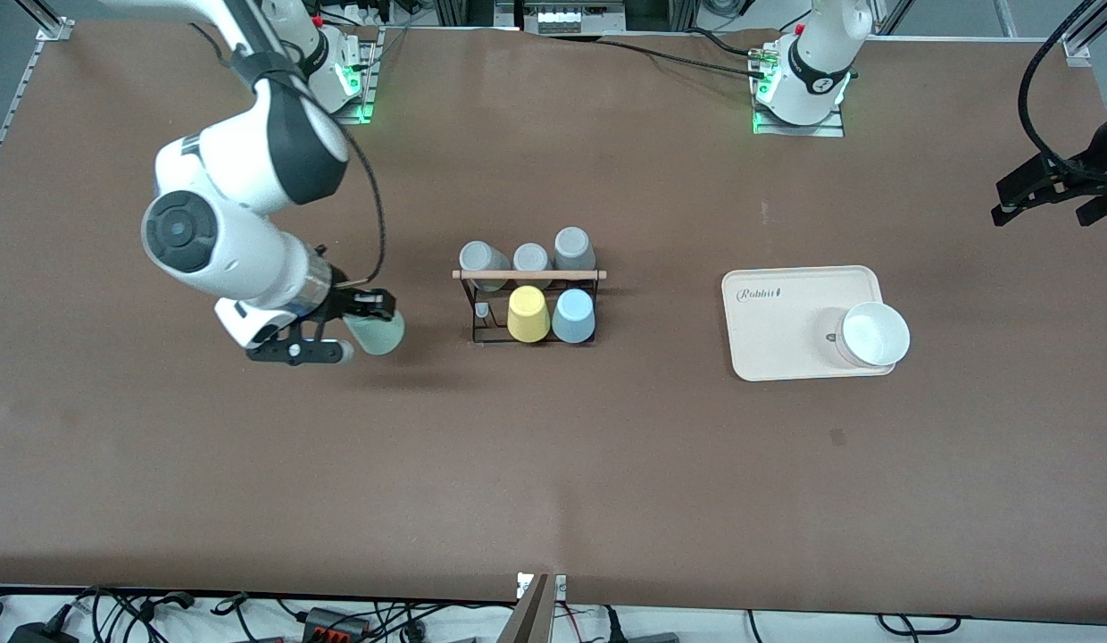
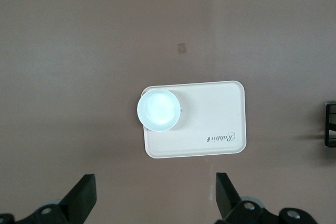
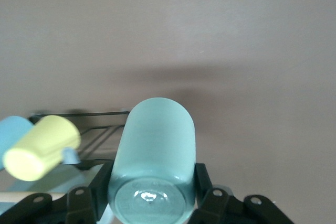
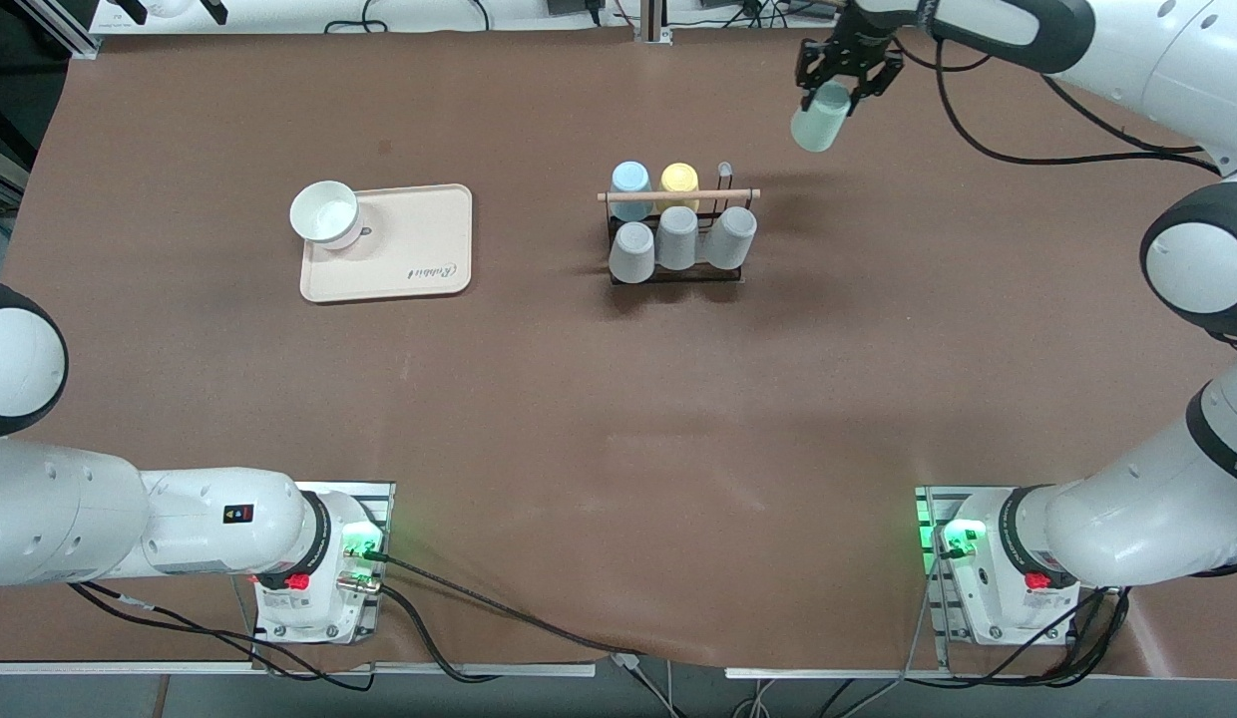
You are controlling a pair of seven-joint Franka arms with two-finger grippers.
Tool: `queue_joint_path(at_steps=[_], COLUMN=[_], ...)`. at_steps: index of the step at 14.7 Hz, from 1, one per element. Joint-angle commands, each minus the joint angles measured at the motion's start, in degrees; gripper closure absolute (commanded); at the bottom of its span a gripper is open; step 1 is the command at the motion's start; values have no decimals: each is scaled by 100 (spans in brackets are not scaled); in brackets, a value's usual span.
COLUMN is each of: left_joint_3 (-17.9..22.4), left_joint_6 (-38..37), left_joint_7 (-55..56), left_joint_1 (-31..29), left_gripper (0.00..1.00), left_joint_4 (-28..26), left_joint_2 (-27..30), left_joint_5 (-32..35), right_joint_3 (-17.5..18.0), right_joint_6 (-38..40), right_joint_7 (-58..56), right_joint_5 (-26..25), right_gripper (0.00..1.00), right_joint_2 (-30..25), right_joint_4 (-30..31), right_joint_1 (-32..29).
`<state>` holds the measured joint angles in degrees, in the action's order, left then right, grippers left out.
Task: Hang scattered cups on rack with three cups
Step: 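Carry the pale teal cup with the right gripper to the rack, then lower the pale teal cup onto the rack and open the right gripper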
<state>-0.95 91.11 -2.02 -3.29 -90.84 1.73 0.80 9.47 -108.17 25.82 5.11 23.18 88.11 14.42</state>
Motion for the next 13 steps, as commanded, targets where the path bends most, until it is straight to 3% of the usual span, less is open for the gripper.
queue_joint_path(at_steps=[1, 7, 13], left_joint_3=[-1, -1, -1], left_joint_6=[-6, -6, -6], left_joint_7=[-9, -9, -9], left_joint_1=[-31, -40, -66], left_gripper=[0, 0, 0], left_joint_4=[110, 110, 101], left_joint_2=[-41, -41, -41], left_joint_5=[-71, -80, -80], right_joint_3=[-33, -42, -42], right_joint_6=[68, -186, -301], right_joint_7=[755, 2039, 2058], right_joint_5=[8, -28, -36], right_gripper=[76, 76, 76], right_joint_2=[204, 687, 1065], right_joint_4=[-312, -690, -725], right_joint_1=[385, 1141, 1212])
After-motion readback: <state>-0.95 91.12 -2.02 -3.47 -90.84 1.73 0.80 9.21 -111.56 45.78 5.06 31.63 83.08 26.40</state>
